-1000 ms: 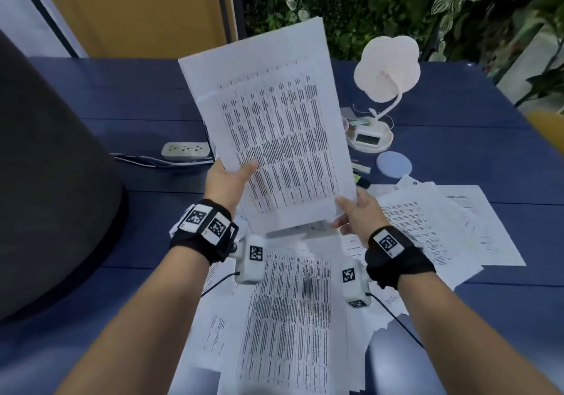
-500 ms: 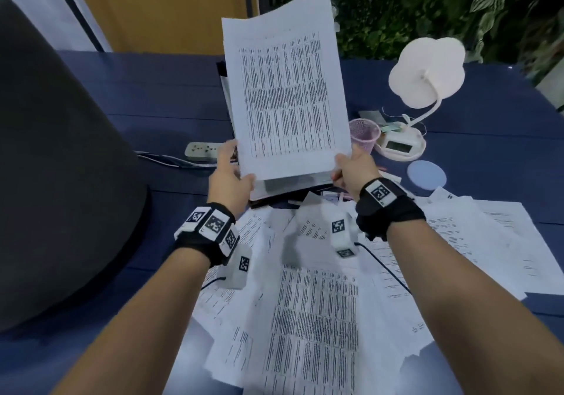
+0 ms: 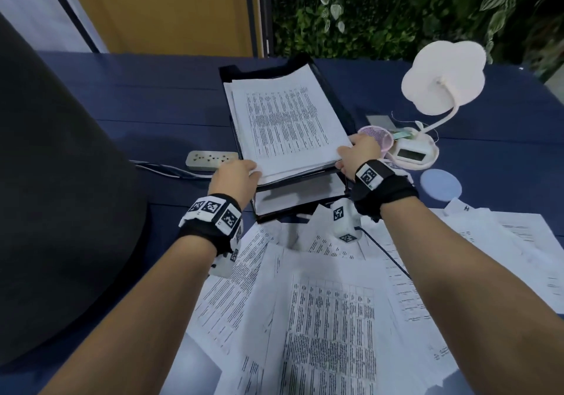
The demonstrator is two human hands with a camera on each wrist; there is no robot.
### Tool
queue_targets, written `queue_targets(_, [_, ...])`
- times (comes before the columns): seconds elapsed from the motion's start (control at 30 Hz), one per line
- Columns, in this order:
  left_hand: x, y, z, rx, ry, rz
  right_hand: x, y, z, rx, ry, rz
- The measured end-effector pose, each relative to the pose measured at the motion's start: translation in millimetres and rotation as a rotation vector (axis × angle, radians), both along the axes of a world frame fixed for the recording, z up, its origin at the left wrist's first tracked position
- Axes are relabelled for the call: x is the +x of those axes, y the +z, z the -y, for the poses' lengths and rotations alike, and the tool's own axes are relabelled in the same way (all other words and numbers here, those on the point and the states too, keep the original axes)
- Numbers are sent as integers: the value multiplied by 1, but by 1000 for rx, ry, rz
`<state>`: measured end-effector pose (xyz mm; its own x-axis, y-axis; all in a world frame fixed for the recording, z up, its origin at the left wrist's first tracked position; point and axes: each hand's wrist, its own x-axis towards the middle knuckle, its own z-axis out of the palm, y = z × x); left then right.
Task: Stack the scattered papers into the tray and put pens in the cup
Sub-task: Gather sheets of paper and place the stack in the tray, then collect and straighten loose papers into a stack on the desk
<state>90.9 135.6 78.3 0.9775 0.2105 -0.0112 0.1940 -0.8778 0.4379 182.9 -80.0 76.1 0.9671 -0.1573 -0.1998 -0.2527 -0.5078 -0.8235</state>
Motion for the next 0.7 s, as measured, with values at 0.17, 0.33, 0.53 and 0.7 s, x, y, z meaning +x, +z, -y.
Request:
queue_targets(0.17, [1, -4, 3, 66, -16, -23, -1, 4, 13, -327, 109, 57])
queue_targets(0.33, [-5, -9, 2, 28, -15, 34, -3, 9, 14, -488, 197, 32])
queue_targets(0.53, [-32, -20, 5, -215, 67, 160, -43, -3, 23, -274, 12, 151])
queue_targets(0.7, [-63, -39, 14, -280, 107, 113, -88, -36, 44, -309, 16, 59])
